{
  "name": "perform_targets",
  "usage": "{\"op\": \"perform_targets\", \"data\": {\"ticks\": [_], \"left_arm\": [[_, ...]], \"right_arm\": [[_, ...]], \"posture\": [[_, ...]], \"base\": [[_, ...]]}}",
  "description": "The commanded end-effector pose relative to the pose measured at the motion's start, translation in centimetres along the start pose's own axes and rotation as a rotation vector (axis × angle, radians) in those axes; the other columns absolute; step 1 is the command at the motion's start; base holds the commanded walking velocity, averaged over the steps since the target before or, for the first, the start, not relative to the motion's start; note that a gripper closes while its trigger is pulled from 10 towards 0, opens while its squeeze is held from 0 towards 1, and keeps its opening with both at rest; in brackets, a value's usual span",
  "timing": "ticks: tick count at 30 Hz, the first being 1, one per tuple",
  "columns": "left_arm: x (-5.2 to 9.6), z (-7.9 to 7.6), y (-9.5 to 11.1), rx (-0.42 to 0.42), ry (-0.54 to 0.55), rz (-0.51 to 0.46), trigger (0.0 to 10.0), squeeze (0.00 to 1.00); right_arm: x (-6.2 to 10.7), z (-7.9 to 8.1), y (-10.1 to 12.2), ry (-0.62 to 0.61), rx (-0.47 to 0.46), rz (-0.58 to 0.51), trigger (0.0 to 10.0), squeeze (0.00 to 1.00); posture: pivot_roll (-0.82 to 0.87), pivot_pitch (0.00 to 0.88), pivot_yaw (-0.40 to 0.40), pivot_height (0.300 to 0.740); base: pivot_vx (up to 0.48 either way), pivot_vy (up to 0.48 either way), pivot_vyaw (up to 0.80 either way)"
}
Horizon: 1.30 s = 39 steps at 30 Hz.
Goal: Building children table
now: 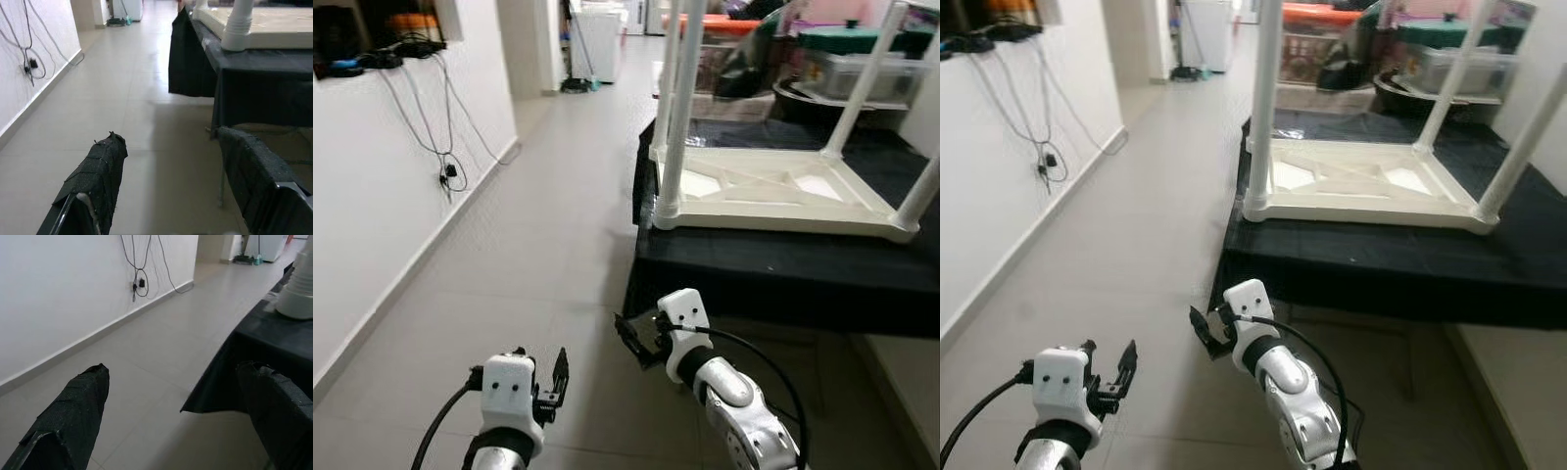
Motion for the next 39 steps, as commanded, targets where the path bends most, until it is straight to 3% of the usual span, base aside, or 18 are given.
{"op": "perform_targets", "data": {"ticks": [1, 4, 7, 14, 18, 31, 36, 39], "left_arm": [[0.1, 0.4, 0.1, -0.019, 0.018, -0.004, 10.0, 0.00], [-0.4, 1.4, 0.7, -0.030, 0.054, -0.028, 10.0, 0.00], [-0.4, 1.4, 0.8, -0.031, 0.057, -0.030, 10.0, 0.00], [0.2, 0.3, 0.0, -0.059, 0.023, -0.001, 10.0, 0.00], [0.2, 0.1, -0.1, -0.045, 0.016, 0.004, 10.0, 0.00], [0.1, 1.4, 0.5, -0.033, 0.082, -0.016, 10.0, 0.00], [-0.2, 3.0, 0.9, -0.064, 0.165, -0.030, 10.0, 0.00], [-0.2, 3.1, 0.9, -0.067, 0.169, -0.031, 10.0, 0.00]], "right_arm": [[-0.1, -0.1, 0.1, -0.007, 0.009, -0.005, 10.0, 0.00], [-0.1, -0.2, 0.1, -0.017, 0.003, -0.001, 10.0, 0.00], [-0.1, -0.3, 0.1, -0.016, 0.006, 0.000, 10.0, 0.00], [-0.1, -0.1, 0.0, -0.005, 0.015, 0.003, 10.0, 0.00], [-0.1, -0.1, 0.0, -0.006, 0.011, 0.001, 10.0, 0.00], [-0.3, 0.0, -0.1, -0.003, 0.002, 0.005, 10.0, 0.00], [-0.4, 0.3, 0.2, 0.023, -0.020, -0.015, 10.0, 0.00], [-0.4, 0.4, 0.2, 0.028, -0.024, -0.015, 10.0, 0.00]], "posture": [[0.00, 0.000, -0.003, 0.740], [0.01, 0.000, -0.013, 0.740], [0.00, 0.000, -0.020, 0.740], [-0.02, 0.000, -0.011, 0.740], [-0.02, 0.000, -0.007, 0.740], [-0.01, 0.000, -0.009, 0.740], [0.01, 0.000, -0.006, 0.740], [0.01, 0.000, -0.006, 0.740]], "base": [[0.000, 0.000, -0.63], [0.000, 0.000, -0.79], [0.000, 0.000, -0.79], [0.000, -0.110, -0.79], [0.135, -0.413, 0.00], [0.000, 0.000, 0.00], [0.000, 0.000, 0.00], [0.000, 0.000, 0.00]]}}
Point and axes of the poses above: a point about 5 cm out from each wrist's last joint towards the gripper, its own x axis pointing back from the gripper into the wrist, its own y axis along the axis of the wrist's last joint, z = x × y, the point moved 1 cm from there along -x, pointing out of the wrist towards the gripper, and after that the axes turned 12 degrees about -x, right-handed, at the moved point
